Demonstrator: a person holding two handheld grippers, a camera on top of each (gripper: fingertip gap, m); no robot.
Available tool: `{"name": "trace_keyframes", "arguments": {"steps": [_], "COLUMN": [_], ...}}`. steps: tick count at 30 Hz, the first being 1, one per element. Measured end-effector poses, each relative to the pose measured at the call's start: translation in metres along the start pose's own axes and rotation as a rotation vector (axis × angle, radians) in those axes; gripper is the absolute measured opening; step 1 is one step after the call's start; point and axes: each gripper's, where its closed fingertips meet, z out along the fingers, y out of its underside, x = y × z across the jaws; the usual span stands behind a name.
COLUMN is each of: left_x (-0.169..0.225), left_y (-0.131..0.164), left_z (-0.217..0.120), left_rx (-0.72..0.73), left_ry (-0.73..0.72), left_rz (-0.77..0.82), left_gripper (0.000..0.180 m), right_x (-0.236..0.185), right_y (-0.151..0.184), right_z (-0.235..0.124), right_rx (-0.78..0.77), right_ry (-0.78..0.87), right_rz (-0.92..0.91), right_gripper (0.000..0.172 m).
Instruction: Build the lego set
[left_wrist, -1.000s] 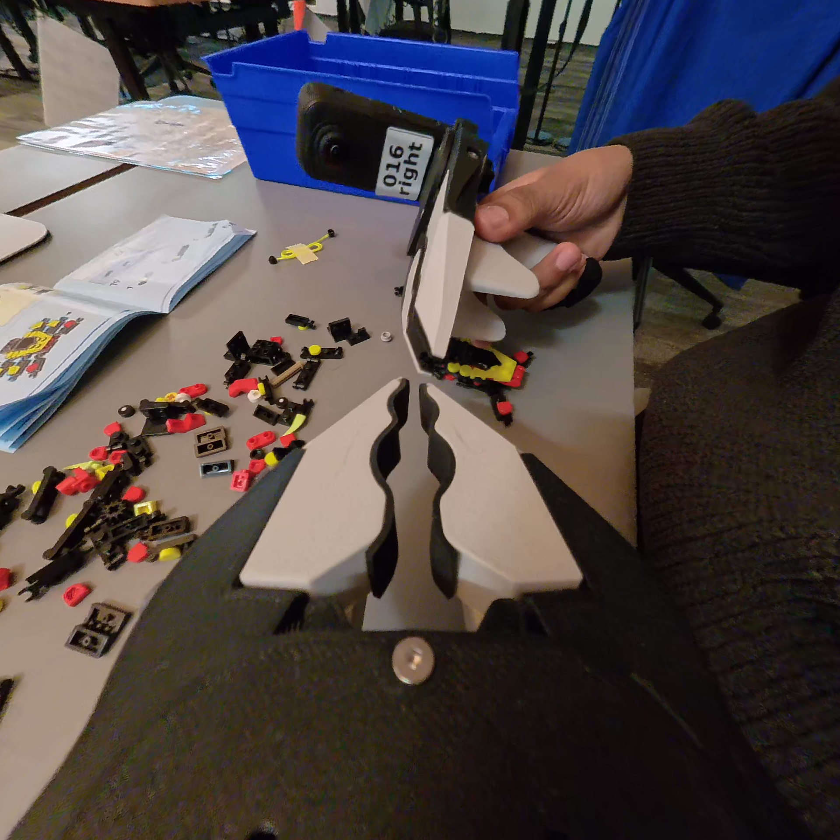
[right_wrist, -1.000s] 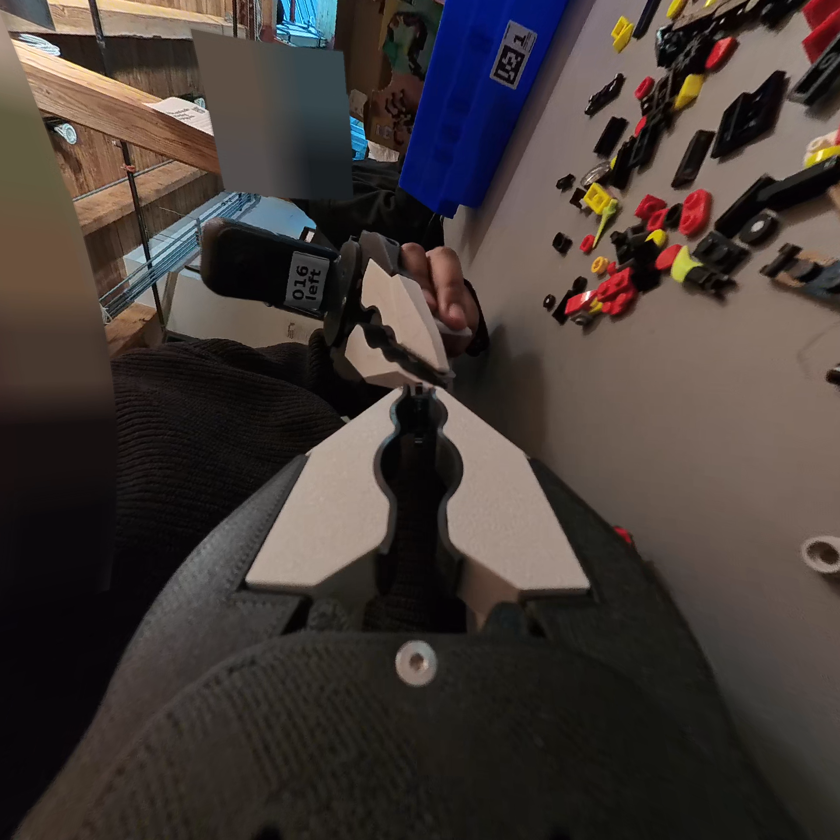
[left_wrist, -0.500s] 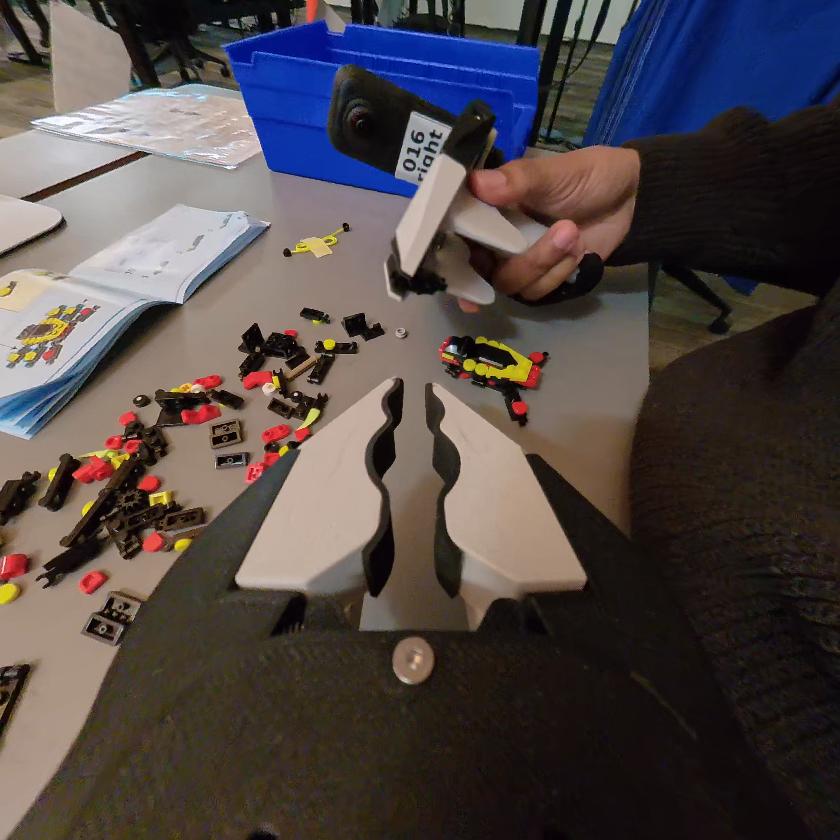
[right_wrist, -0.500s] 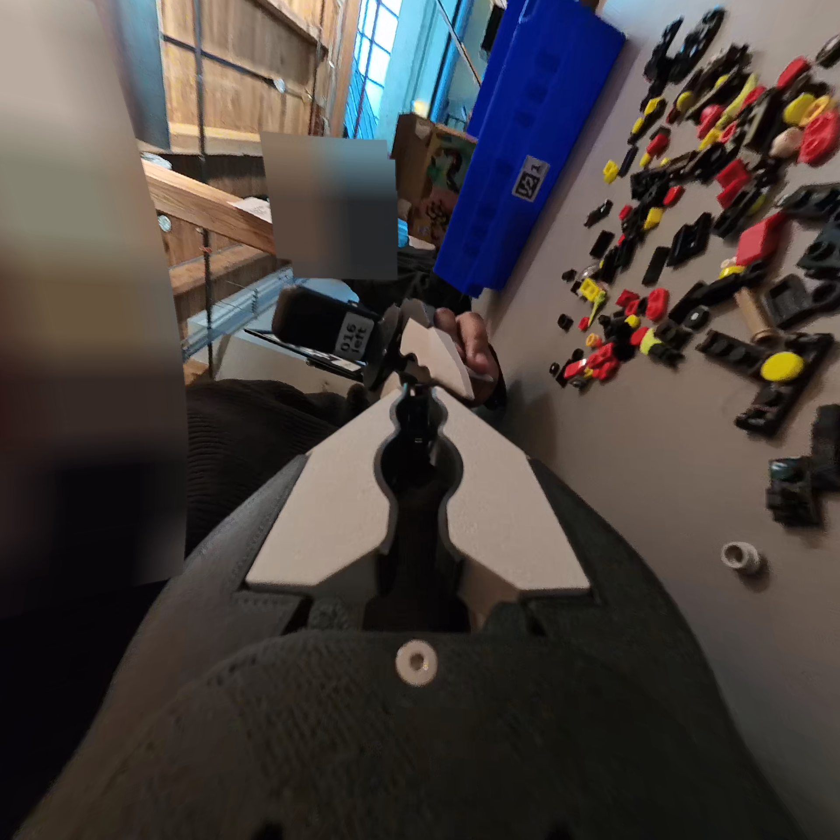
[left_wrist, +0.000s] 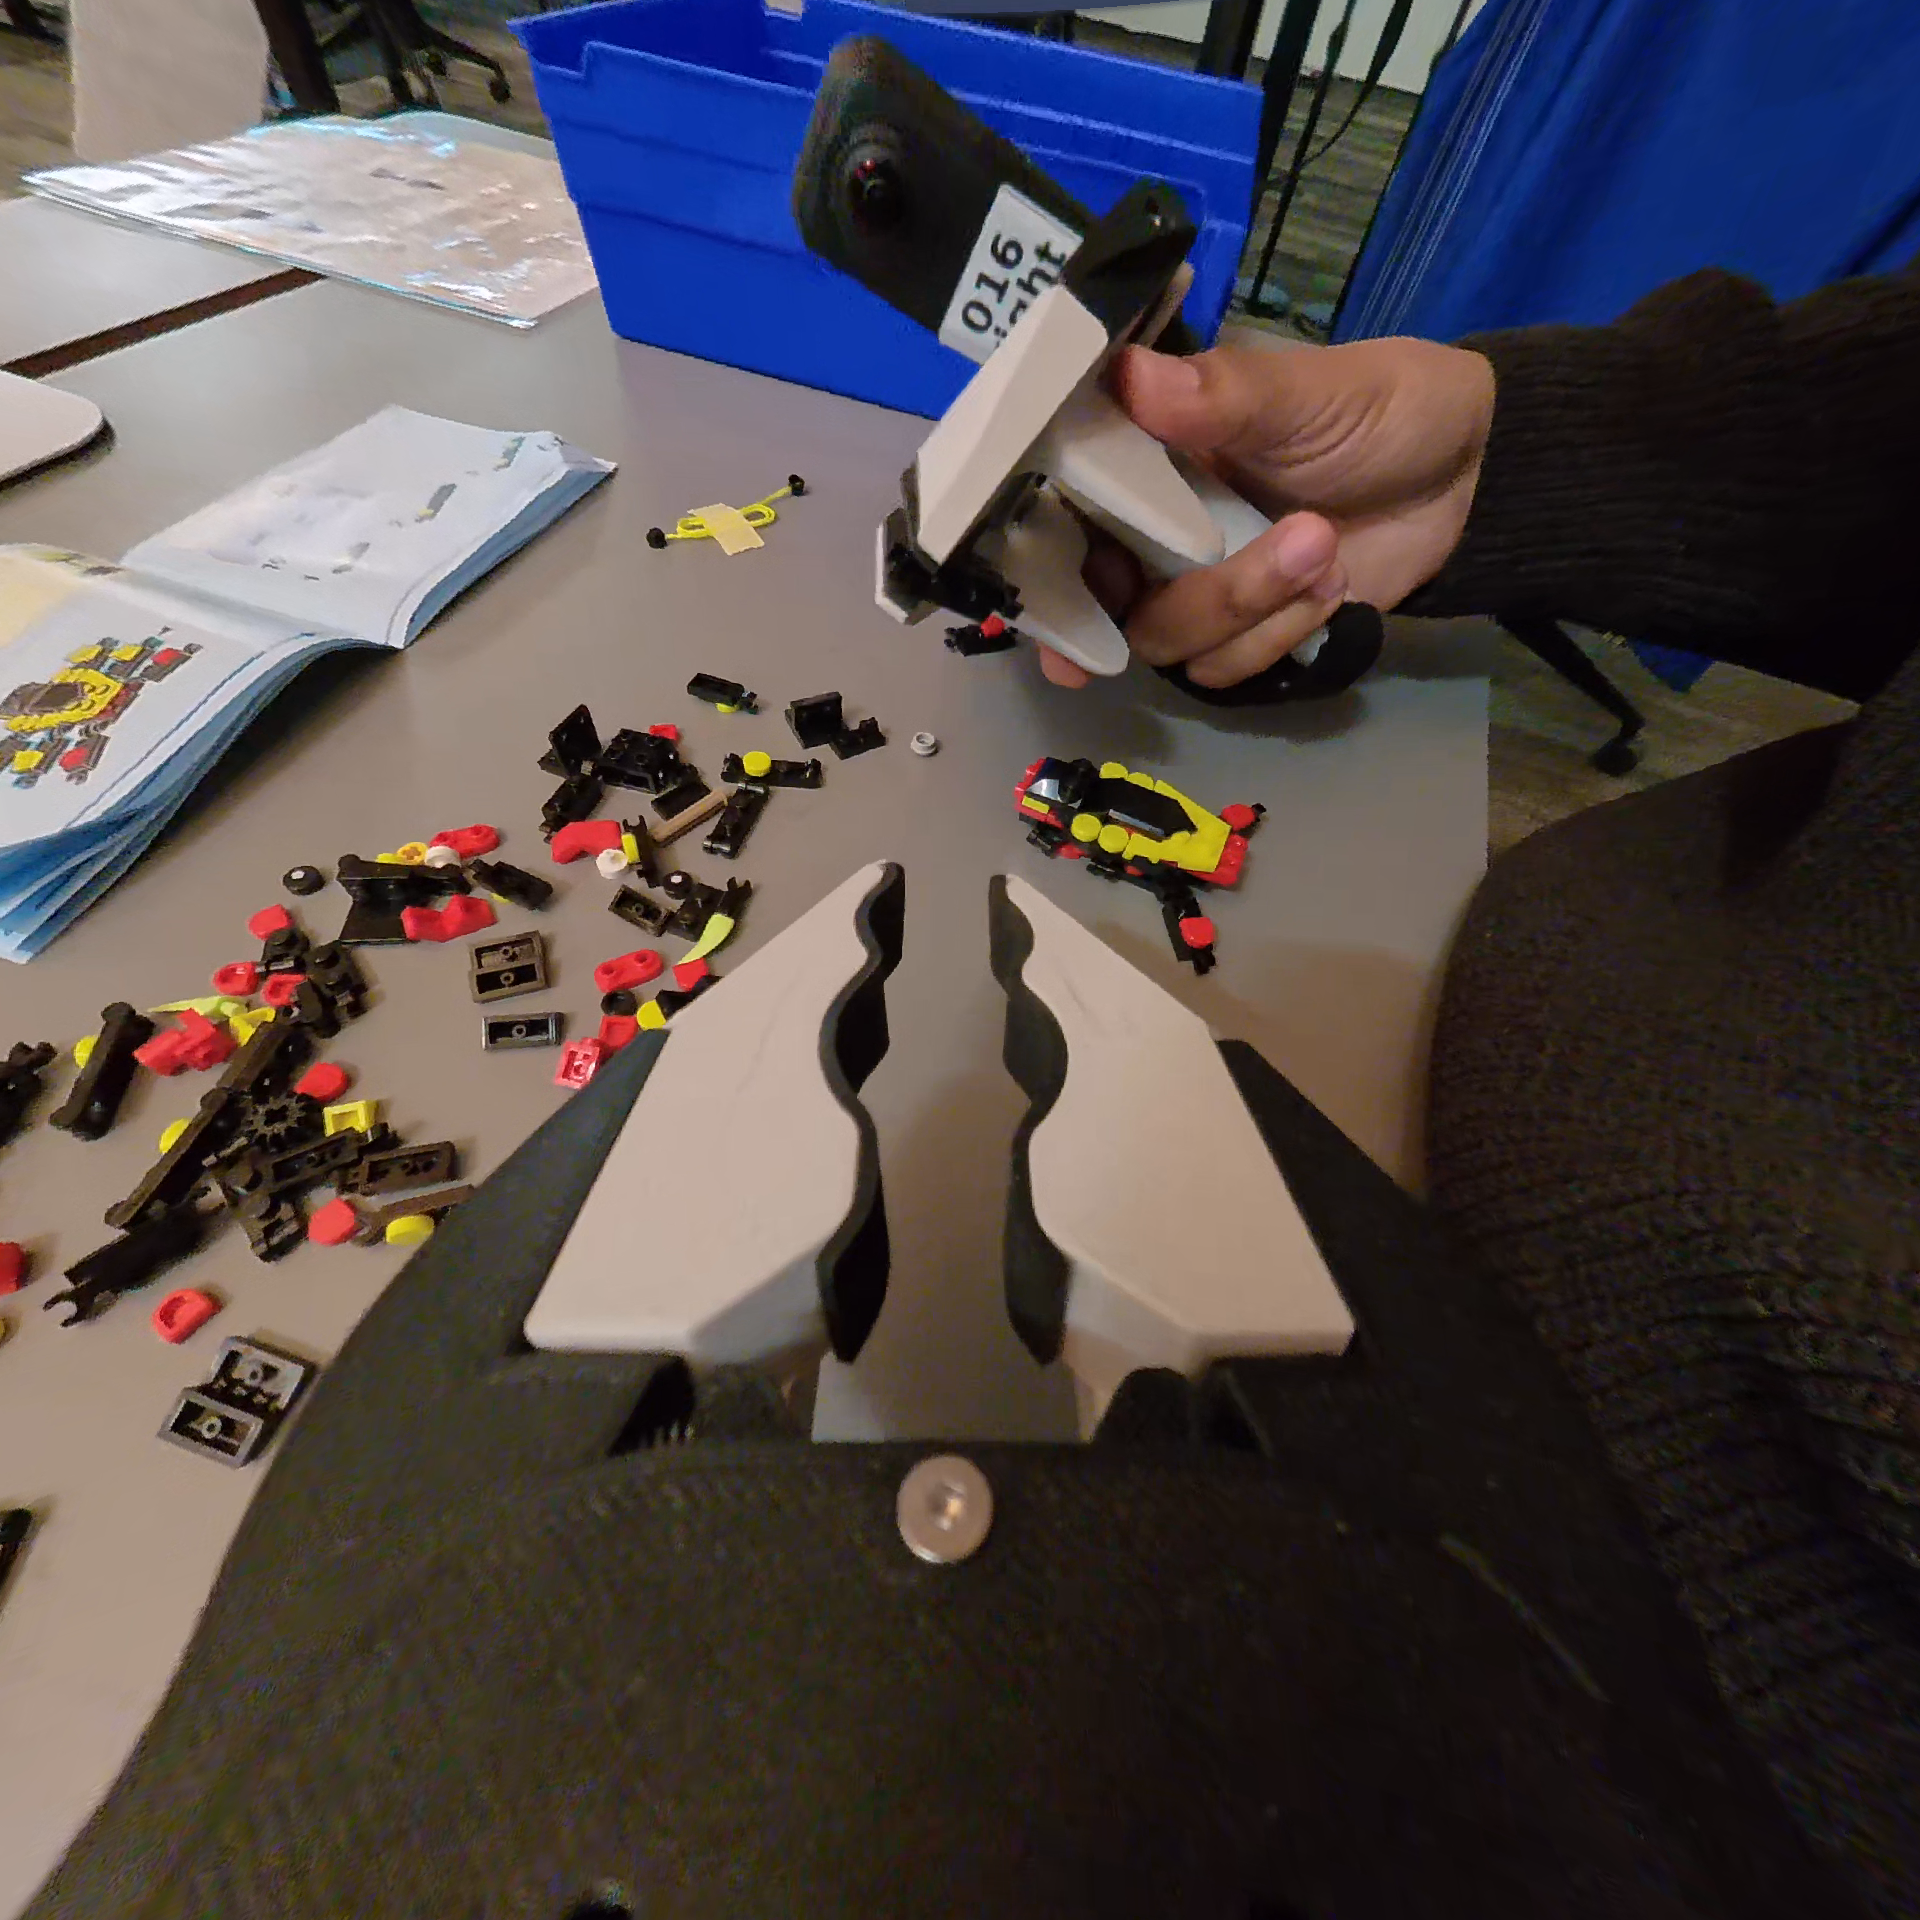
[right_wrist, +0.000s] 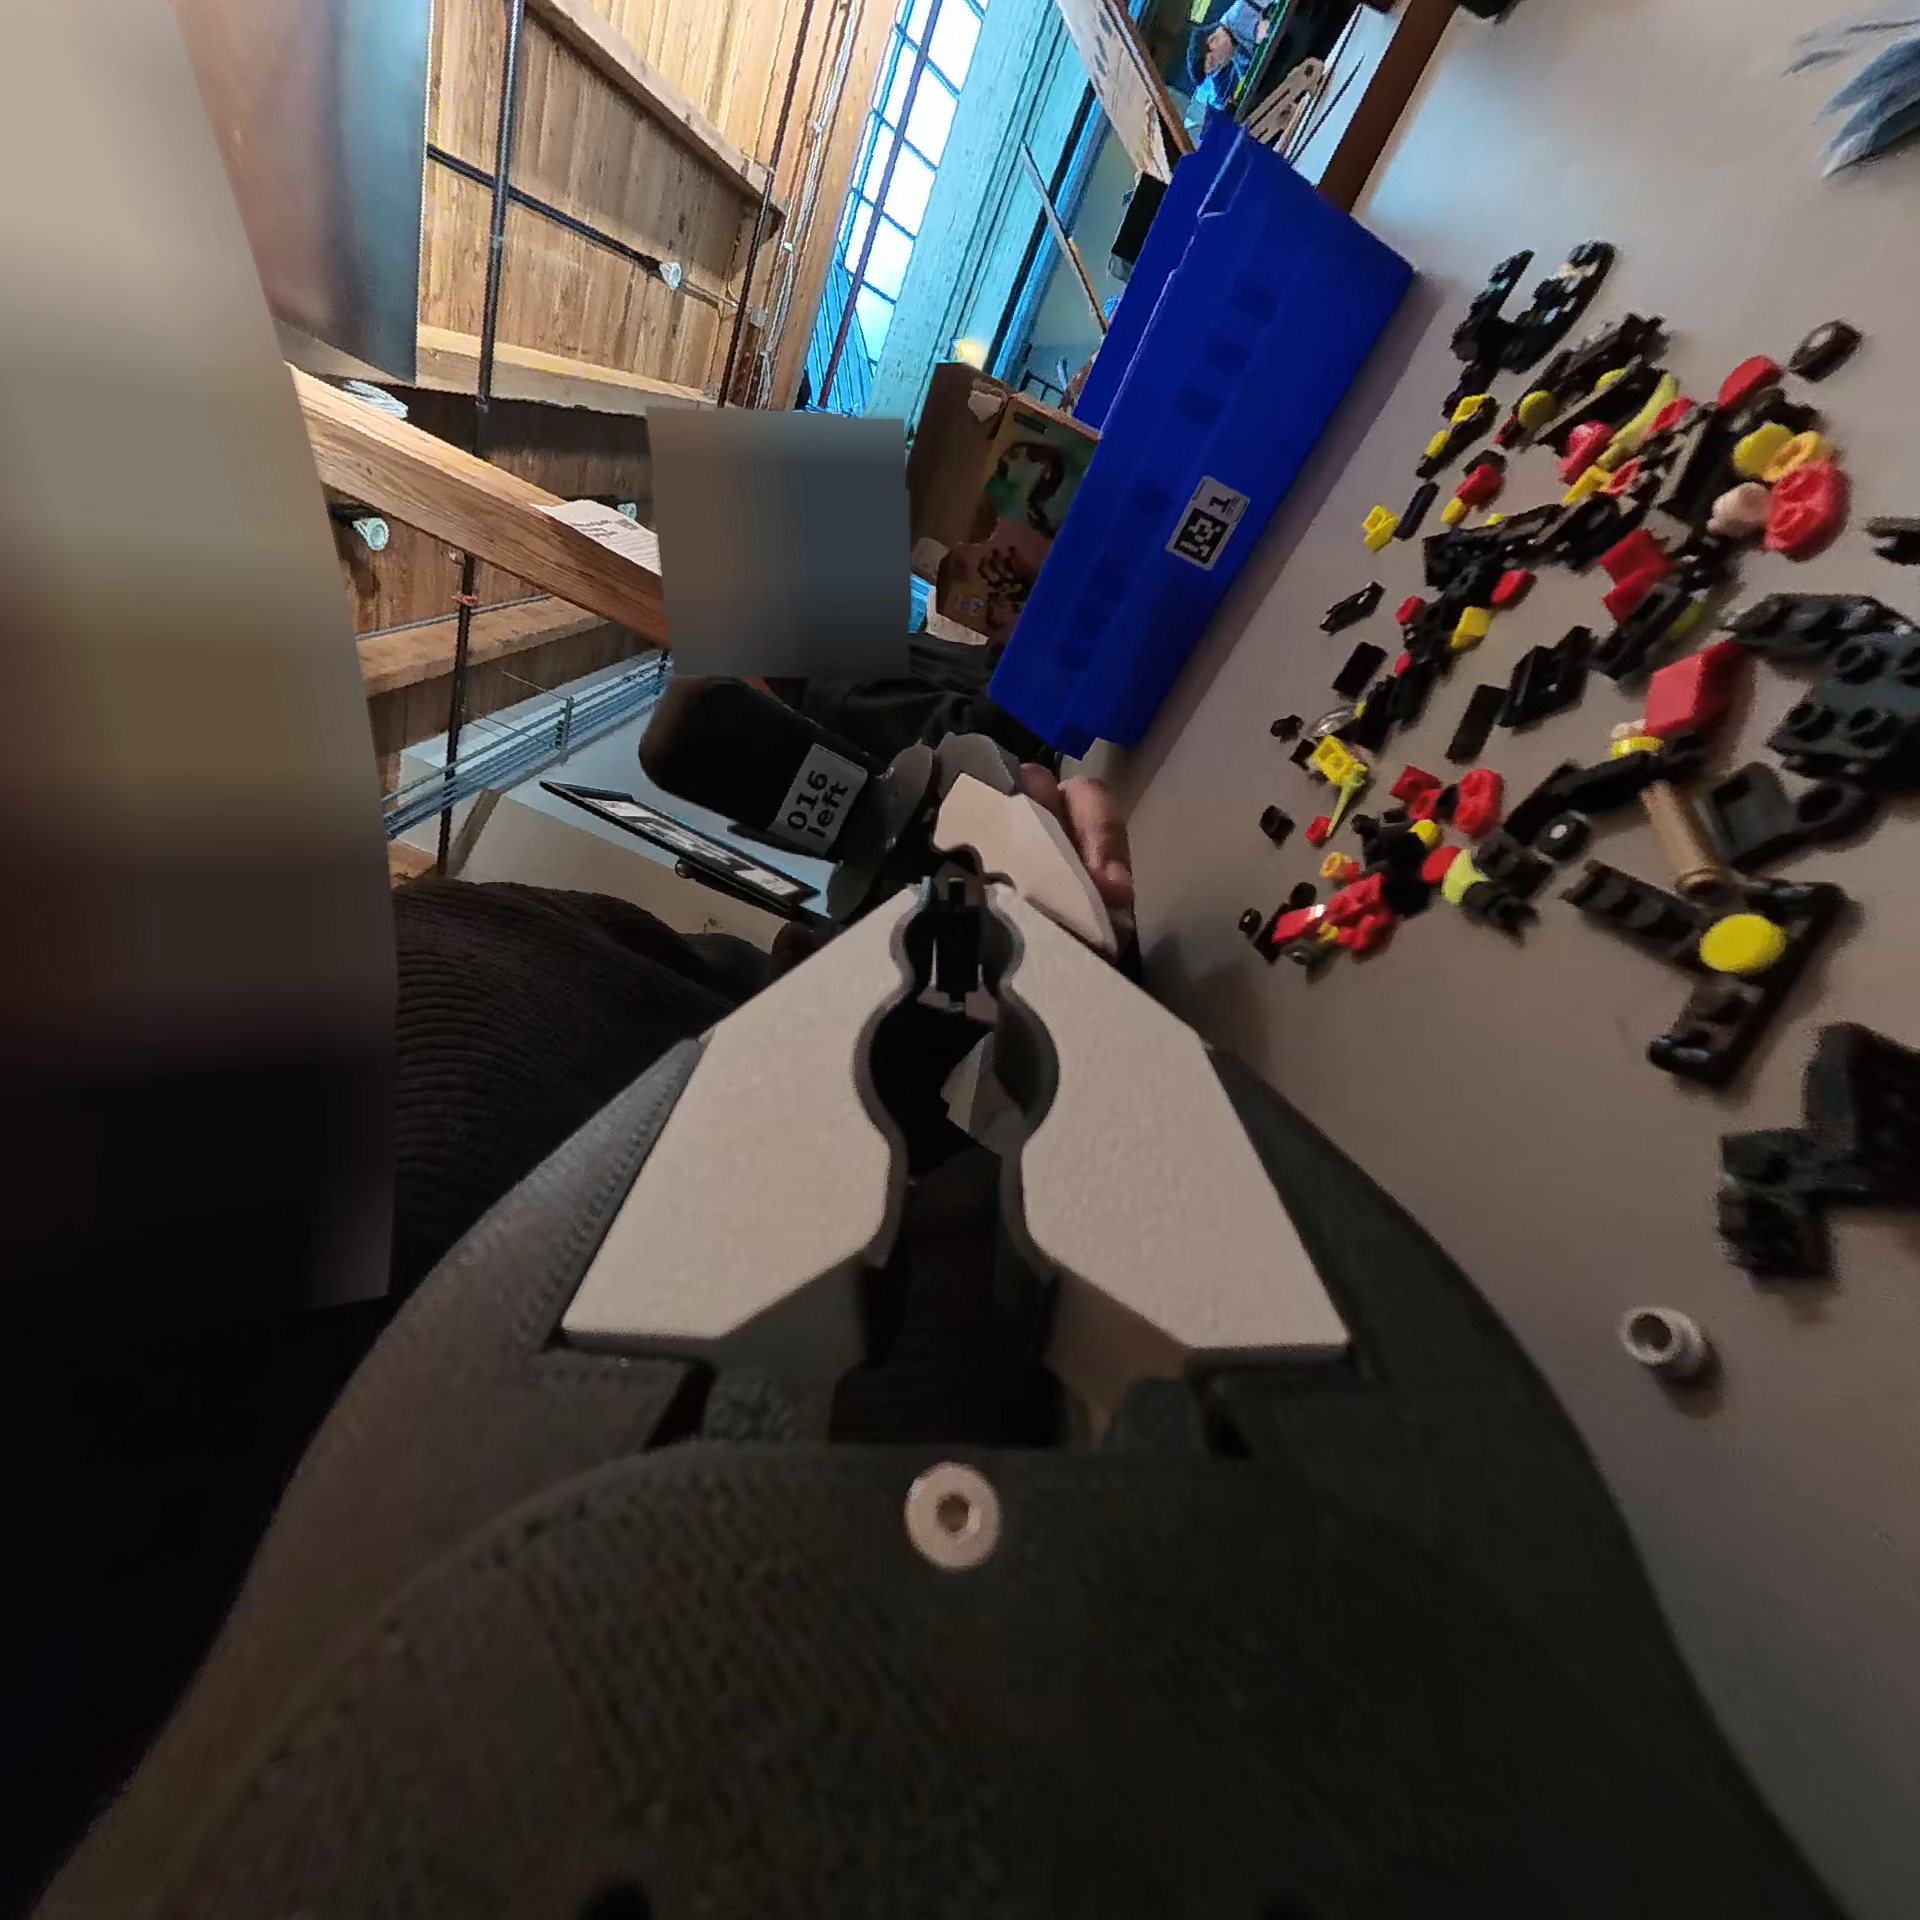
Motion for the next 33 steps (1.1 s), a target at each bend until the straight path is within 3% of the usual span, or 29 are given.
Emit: {"name": "trace_keyframes", "arguments": {"steps": [9, 17, 22, 33], "left_x": [0.008, 0.022, 0.021, 0.031], "left_y": [-0.005, -0.022, -0.037, -0.041], "left_z": [0.007, 0.007, 0.000, 0.002], "left_rx": [0.007, 0.089, 0.180, 0.194], "left_ry": [-0.075, 0.109, 0.202, 0.326], "left_rz": [0.088, -0.276, -0.505, -0.649], "left_gripper": [0.015, 0.033, 0.036, 0.030], "right_x": [-0.013, -0.028, -0.032, -0.027], "right_y": [0.006, 0.006, 0.000, 0.010], "right_z": [0.009, 0.015, 0.019, 0.035], "right_rx": [-0.024, -0.015, 0.031, 0.001], "right_ry": [0.008, 0.005, 0.022, 0.097], "right_rz": [-0.122, -0.281, -0.336, -0.435], "right_gripper": [0.005, 0.006, 0.005, 0.006]}}
